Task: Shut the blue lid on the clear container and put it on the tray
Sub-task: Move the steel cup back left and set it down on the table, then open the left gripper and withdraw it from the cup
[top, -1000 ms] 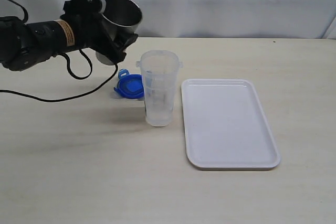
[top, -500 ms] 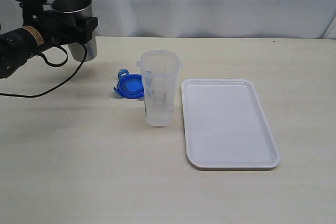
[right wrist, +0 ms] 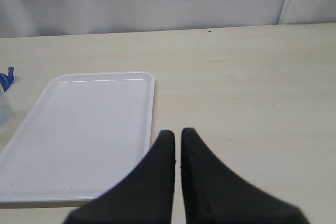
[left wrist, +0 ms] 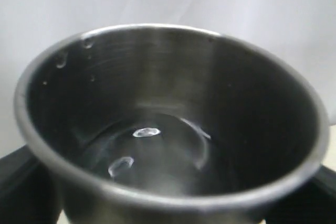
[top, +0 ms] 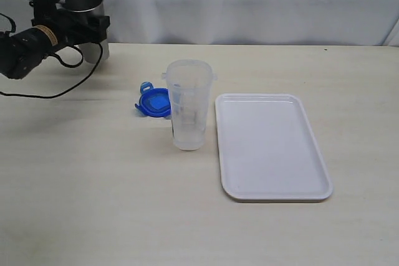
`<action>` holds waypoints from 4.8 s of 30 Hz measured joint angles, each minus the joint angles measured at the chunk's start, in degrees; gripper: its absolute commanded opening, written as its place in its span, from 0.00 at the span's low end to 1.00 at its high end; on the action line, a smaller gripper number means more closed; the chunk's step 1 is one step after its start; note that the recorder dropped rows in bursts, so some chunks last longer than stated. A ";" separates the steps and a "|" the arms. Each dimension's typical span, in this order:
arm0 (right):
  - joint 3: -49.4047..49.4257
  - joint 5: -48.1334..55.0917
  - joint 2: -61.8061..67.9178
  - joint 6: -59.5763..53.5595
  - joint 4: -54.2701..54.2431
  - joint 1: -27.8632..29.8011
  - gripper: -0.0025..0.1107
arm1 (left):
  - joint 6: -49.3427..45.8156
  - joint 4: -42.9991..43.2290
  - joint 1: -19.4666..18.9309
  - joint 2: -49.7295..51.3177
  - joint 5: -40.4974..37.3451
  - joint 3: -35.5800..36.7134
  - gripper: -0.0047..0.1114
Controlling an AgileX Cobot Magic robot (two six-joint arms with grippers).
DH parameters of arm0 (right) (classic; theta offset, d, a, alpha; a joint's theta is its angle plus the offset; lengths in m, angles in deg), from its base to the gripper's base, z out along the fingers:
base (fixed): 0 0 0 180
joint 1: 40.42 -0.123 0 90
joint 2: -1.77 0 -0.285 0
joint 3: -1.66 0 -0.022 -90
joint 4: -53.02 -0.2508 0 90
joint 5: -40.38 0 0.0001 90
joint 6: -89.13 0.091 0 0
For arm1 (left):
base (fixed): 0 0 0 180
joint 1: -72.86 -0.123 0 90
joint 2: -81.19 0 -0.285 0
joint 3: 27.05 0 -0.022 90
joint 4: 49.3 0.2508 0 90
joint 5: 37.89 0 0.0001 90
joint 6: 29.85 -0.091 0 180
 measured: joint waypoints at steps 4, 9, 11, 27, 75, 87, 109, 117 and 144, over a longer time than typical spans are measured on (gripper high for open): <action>0.00 0.00 0.00 0.00 0.00 0.00 0.06 | 0.00 0.00 -0.10 2.25 -1.46 -1.02 0.04; 0.00 0.00 0.00 0.00 0.00 0.00 0.06 | -0.69 0.47 -0.10 3.39 -0.40 -1.26 0.04; 0.00 0.00 0.00 0.00 0.00 0.00 0.06 | -0.84 0.47 -0.10 3.70 0.12 -1.36 0.04; 0.00 0.00 0.00 0.00 0.00 0.00 0.06 | -0.72 0.47 -0.10 4.09 -1.24 -1.94 0.41; 0.00 0.00 0.00 0.00 0.00 0.00 0.06 | 12.34 17.72 -0.63 -0.17 -15.16 1.50 0.81; 0.00 0.00 0.00 0.00 0.00 0.00 0.06 | 12.34 17.72 -1.90 -0.21 -10.90 7.36 0.81; 0.00 0.00 0.00 0.00 0.00 0.00 0.06 | 8.37 12.51 -6.23 -41.79 -3.53 44.33 0.81; 0.00 0.00 0.00 0.00 0.00 0.00 0.06 | 16.37 14.22 -6.23 -74.03 -3.67 55.25 0.81; 0.00 0.00 0.00 0.00 0.00 0.00 0.06 | 56.50 52.95 2.38 -73.75 -12.24 54.91 0.45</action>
